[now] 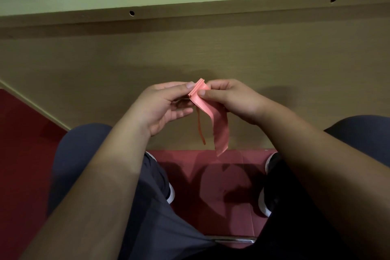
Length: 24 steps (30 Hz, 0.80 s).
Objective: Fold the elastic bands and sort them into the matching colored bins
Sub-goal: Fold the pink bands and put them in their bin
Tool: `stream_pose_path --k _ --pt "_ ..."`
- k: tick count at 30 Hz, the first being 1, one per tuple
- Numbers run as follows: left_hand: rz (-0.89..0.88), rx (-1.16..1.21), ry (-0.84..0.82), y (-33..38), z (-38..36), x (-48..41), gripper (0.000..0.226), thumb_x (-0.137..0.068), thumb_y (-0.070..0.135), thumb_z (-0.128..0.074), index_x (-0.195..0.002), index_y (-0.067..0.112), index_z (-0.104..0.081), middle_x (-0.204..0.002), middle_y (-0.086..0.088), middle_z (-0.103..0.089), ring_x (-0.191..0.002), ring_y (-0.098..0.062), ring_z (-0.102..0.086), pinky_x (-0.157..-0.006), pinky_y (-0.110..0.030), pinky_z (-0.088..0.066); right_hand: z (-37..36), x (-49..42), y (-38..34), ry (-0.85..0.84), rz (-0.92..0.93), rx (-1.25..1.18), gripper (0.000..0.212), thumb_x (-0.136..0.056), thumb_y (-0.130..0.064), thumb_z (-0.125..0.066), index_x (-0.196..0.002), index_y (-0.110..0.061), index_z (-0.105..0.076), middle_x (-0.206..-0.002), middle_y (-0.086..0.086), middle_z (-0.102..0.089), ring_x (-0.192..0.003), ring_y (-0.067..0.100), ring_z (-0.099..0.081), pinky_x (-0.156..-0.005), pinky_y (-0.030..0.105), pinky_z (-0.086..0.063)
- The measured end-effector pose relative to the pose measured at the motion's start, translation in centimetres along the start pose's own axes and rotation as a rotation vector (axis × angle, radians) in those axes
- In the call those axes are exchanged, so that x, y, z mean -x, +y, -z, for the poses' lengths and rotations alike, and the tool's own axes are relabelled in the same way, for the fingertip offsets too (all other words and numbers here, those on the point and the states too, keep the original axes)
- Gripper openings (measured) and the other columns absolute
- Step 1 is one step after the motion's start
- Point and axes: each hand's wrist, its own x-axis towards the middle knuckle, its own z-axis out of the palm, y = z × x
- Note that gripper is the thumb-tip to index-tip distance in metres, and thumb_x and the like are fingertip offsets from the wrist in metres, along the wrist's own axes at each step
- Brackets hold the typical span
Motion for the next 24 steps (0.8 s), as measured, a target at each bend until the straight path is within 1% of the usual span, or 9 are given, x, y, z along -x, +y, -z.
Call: stream_pose_path --k 4,6,8,12,14,16,18,20,24 --pt "-0.111 -0.127 -0.032 0.0 -0.1 0.5 0.023 -0.093 0.022 -0.078 -0.111 0.009 -0.080 -0.103 -0.011 -0.080 -0.092 -0.016 -0.073 -0.086 -0.033 -0.060 0.1 0.2 -0.2 0.004 -0.006 0.016 0.014 -0.105 -0.022 -0.067 -0.097 -0.014 -0.074 -0.069 -0.008 -0.065 -0.059 0.003 -0.055 -0.056 0.015 -0.043" --pt "-0.207 -0.258 -0.026 -0.1 -0.3 0.7 0.024 -0.088 0.017 -0.084 -0.110 0.010 -0.079 -0.106 -0.013 -0.080 -0.094 -0.017 -0.073 -0.088 -0.034 -0.059 0.1 0.2 -0.2 0.015 -0.012 0.052 0.017 -0.105 -0.025 -0.067 -0.091 -0.019 -0.074 -0.064 -0.013 -0.061 -0.057 0.001 -0.051 -0.057 0.017 -0.040" --pt "-0.295 -0.382 -0.008 -0.4 -0.5 0.6 0.027 -0.083 0.007 -0.087 -0.108 0.014 -0.079 -0.105 -0.011 -0.080 -0.092 -0.018 -0.073 -0.092 -0.036 -0.059 0.1 0.2 -0.2 0.023 -0.023 0.071 0.016 -0.105 -0.025 -0.067 -0.095 -0.017 -0.076 -0.065 -0.012 -0.061 -0.058 0.002 -0.051 -0.058 0.020 -0.040" --pt "-0.383 -0.523 0.081 -1.0 -0.6 0.1 0.026 -0.085 0.002 -0.083 -0.101 0.022 -0.080 -0.099 -0.004 -0.080 -0.083 -0.013 -0.069 -0.089 -0.039 -0.057 -0.2 0.0 0.0 0.051 -0.042 0.169 0.032 -0.104 -0.034 -0.068 -0.098 -0.003 -0.073 -0.073 0.001 -0.058 -0.067 0.015 -0.050 -0.065 0.035 -0.040" --pt "-0.406 -0.512 0.097 -0.9 -0.7 0.1 0.024 -0.087 0.001 -0.080 -0.100 0.021 -0.081 -0.096 0.000 -0.080 -0.082 -0.010 -0.069 -0.086 -0.035 -0.055 -0.4 -0.1 0.0 0.075 -0.046 0.188 0.034 -0.102 -0.040 -0.069 -0.094 -0.007 -0.070 -0.075 0.002 -0.060 -0.071 0.019 -0.054 -0.070 0.042 -0.045" --pt "-0.437 -0.500 0.110 -0.6 -0.7 0.3 0.021 -0.088 0.002 -0.079 -0.100 0.019 -0.082 -0.093 0.005 -0.080 -0.081 -0.006 -0.068 -0.083 -0.029 -0.054 -0.5 -0.1 -0.1 0.113 -0.033 0.183 0.029 -0.101 -0.041 -0.072 -0.099 -0.012 -0.067 -0.079 0.002 -0.065 -0.073 0.017 -0.063 -0.074 0.046 -0.057" --pt "-0.468 -0.513 0.122 -0.4 -0.6 0.4 0.021 -0.089 0.004 -0.078 -0.099 0.021 -0.083 -0.092 0.008 -0.079 -0.081 -0.004 -0.065 -0.081 -0.026 -0.052 -0.5 -0.1 -0.2 0.147 0.003 0.186 0.030 -0.099 -0.041 -0.074 -0.112 -0.016 -0.064 -0.082 0.005 -0.070 -0.075 0.018 -0.069 -0.078 0.045 -0.063" --pt "-0.490 -0.518 0.120 -0.2 -0.4 0.4 0.021 -0.090 0.004 -0.078 -0.100 0.022 -0.083 -0.096 0.006 -0.080 -0.088 -0.007 -0.068 -0.086 -0.030 -0.053 -0.5 0.0 -0.3 0.160 0.070 0.260 0.028 -0.100 -0.042 -0.074 -0.120 -0.026 -0.065 -0.085 0.008 -0.075 -0.077 0.019 -0.075 -0.076 0.038 -0.062" --pt "-0.521 -0.507 0.137 0.1 -0.3 0.4 0.022 -0.090 0.006 -0.078 -0.102 0.023 -0.083 -0.101 0.006 -0.080 -0.103 -0.016 -0.073 -0.099 -0.040 -0.055 -0.4 0.4 -0.8 0.178 0.211 0.350 0.015 -0.103 -0.035 -0.071 -0.116 -0.030 -0.076 -0.089 0.003 -0.078 -0.080 0.010 -0.077 -0.069 0.016 -0.052"
